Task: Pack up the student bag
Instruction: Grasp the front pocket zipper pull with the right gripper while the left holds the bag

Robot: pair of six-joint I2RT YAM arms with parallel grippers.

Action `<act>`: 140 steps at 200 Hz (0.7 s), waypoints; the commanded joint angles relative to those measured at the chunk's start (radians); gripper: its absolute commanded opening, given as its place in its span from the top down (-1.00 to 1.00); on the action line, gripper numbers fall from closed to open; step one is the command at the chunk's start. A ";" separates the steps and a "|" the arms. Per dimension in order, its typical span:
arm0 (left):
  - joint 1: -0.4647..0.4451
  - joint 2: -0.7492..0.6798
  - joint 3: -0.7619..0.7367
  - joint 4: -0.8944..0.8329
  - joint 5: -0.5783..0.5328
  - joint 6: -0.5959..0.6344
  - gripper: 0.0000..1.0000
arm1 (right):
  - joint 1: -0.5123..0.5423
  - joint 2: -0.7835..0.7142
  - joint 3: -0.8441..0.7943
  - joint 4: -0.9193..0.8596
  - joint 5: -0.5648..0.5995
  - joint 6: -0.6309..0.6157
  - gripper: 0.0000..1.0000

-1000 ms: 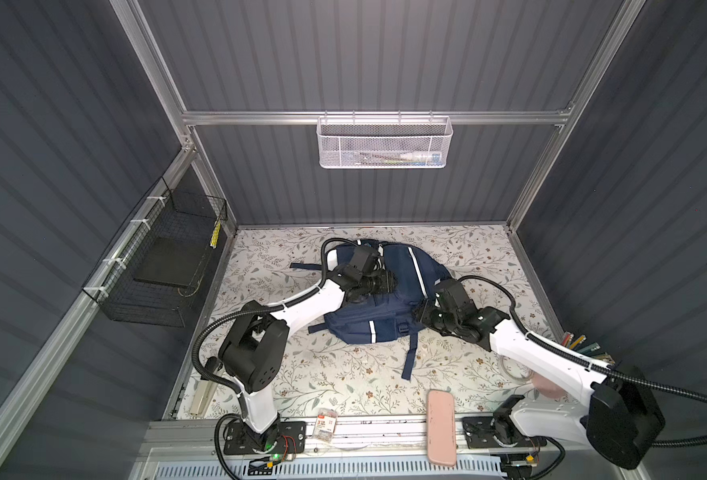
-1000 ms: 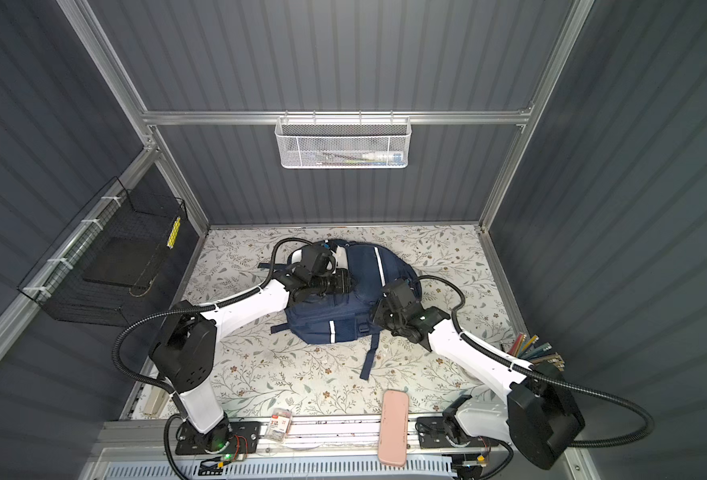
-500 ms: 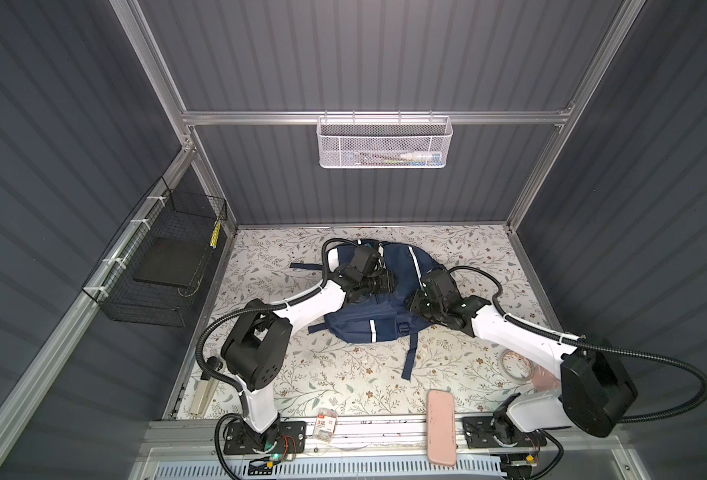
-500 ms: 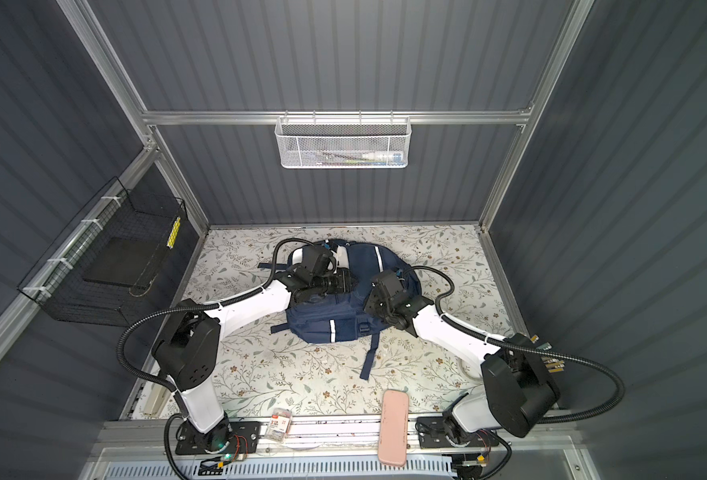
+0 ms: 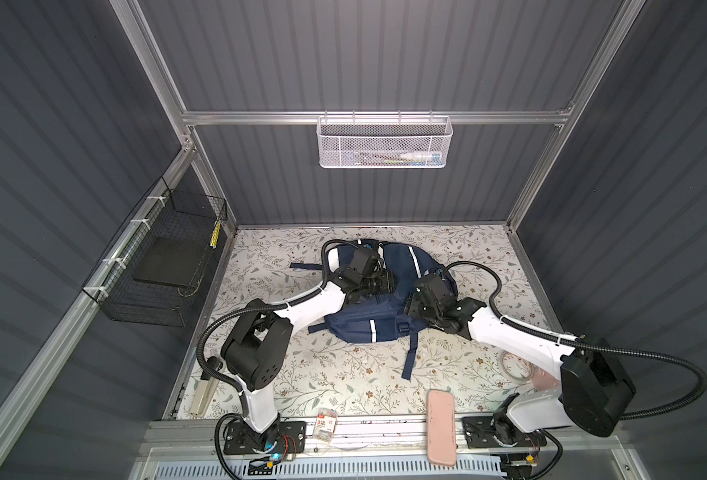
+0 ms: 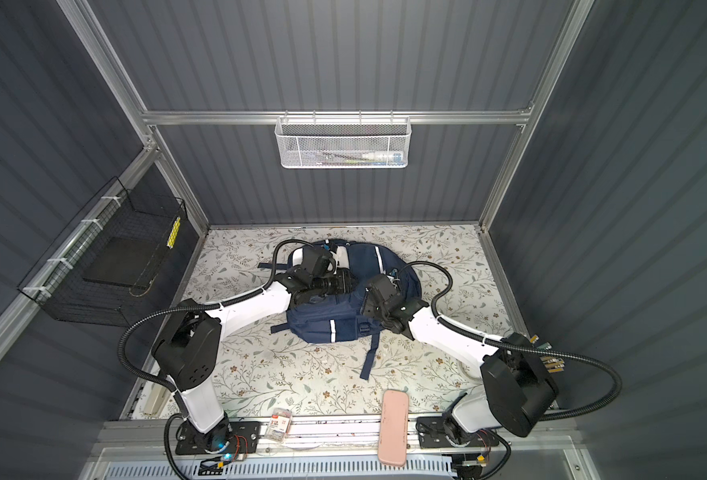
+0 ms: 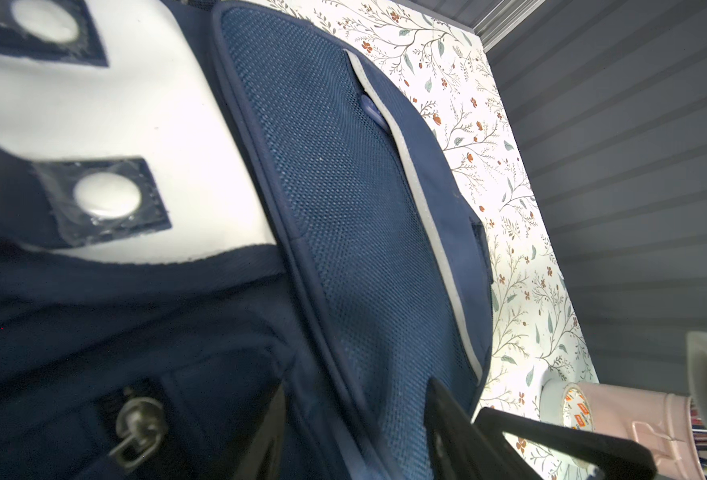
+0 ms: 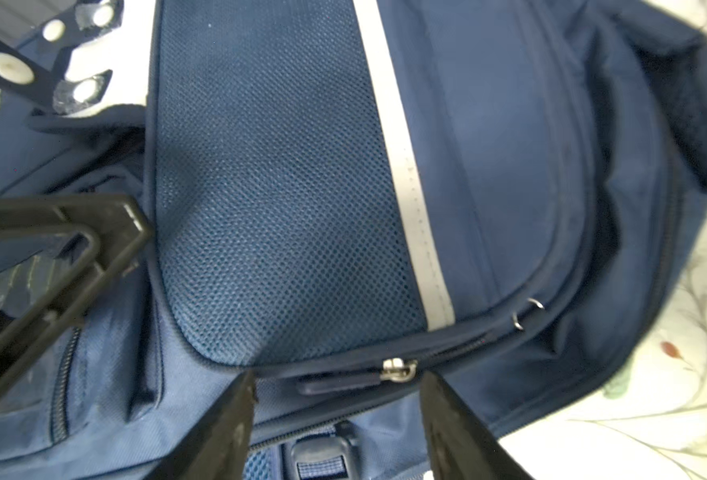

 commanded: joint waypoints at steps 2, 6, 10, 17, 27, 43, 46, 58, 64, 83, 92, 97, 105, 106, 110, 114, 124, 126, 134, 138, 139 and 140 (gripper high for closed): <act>-0.010 0.017 -0.012 -0.022 0.029 -0.015 -0.10 | -0.002 0.054 0.036 -0.025 0.098 -0.033 -0.36; -0.010 0.015 -0.016 -0.023 0.027 -0.015 -0.10 | -0.006 0.064 0.040 -0.027 0.097 -0.029 -0.36; -0.010 0.013 -0.017 -0.022 0.025 -0.015 -0.10 | -0.010 0.071 0.042 -0.028 0.095 -0.025 -0.36; -0.010 0.010 -0.022 -0.022 0.023 -0.015 -0.10 | -0.018 0.083 0.042 -0.025 0.086 -0.018 -0.32; -0.010 0.008 -0.027 -0.023 0.020 -0.015 -0.10 | -0.027 0.087 0.034 -0.009 0.066 -0.016 -0.22; -0.010 0.008 -0.031 -0.024 0.020 -0.015 -0.09 | -0.031 0.067 0.015 -0.005 0.064 -0.009 -0.02; -0.010 0.009 -0.032 -0.025 0.021 -0.015 -0.09 | -0.032 0.059 0.007 -0.002 0.063 -0.011 -0.01; -0.010 0.009 -0.033 -0.025 0.019 -0.015 -0.09 | -0.030 0.030 -0.020 0.011 0.056 -0.017 0.05; -0.010 0.009 -0.034 -0.023 0.019 -0.014 -0.09 | -0.028 0.019 -0.033 0.006 0.058 -0.014 0.07; -0.010 0.009 -0.028 -0.023 0.012 -0.009 -0.09 | -0.034 -0.004 -0.070 0.009 0.059 -0.004 0.20; -0.010 0.010 -0.022 -0.024 0.012 -0.008 -0.09 | -0.042 -0.003 -0.082 0.014 0.054 -0.002 0.30; -0.010 0.013 -0.019 -0.025 0.012 -0.008 -0.08 | -0.049 -0.003 -0.088 0.020 0.040 0.001 0.35; -0.010 0.012 -0.016 -0.026 0.013 -0.008 -0.08 | -0.064 -0.001 -0.098 0.030 0.014 0.009 0.37; -0.010 0.012 -0.017 -0.026 0.013 -0.008 -0.09 | -0.065 -0.001 -0.098 0.032 0.010 0.010 0.38; -0.011 0.011 -0.017 -0.027 0.013 -0.009 -0.08 | -0.070 -0.002 -0.104 0.039 0.000 0.012 0.38; -0.010 0.011 -0.017 -0.028 0.013 -0.009 -0.08 | -0.074 -0.003 -0.108 0.042 -0.007 0.015 0.38; -0.010 0.009 -0.015 -0.030 0.011 -0.009 -0.08 | -0.074 -0.016 -0.113 0.046 -0.004 0.018 0.38; -0.010 0.008 -0.014 -0.031 0.013 -0.008 -0.08 | -0.074 -0.019 -0.115 0.049 -0.003 0.018 0.38; -0.010 0.003 -0.016 -0.031 0.014 -0.010 -0.08 | -0.077 -0.029 -0.120 0.065 -0.010 0.013 0.38; -0.011 0.004 -0.016 -0.031 0.017 -0.010 -0.08 | -0.078 -0.031 -0.120 0.073 -0.018 0.008 0.37; -0.011 0.003 -0.017 -0.031 0.018 -0.010 -0.08 | -0.079 -0.032 -0.120 0.075 -0.019 0.007 0.37; -0.010 0.003 -0.017 -0.031 0.019 -0.012 -0.08 | -0.078 -0.032 -0.120 0.079 -0.021 0.006 0.36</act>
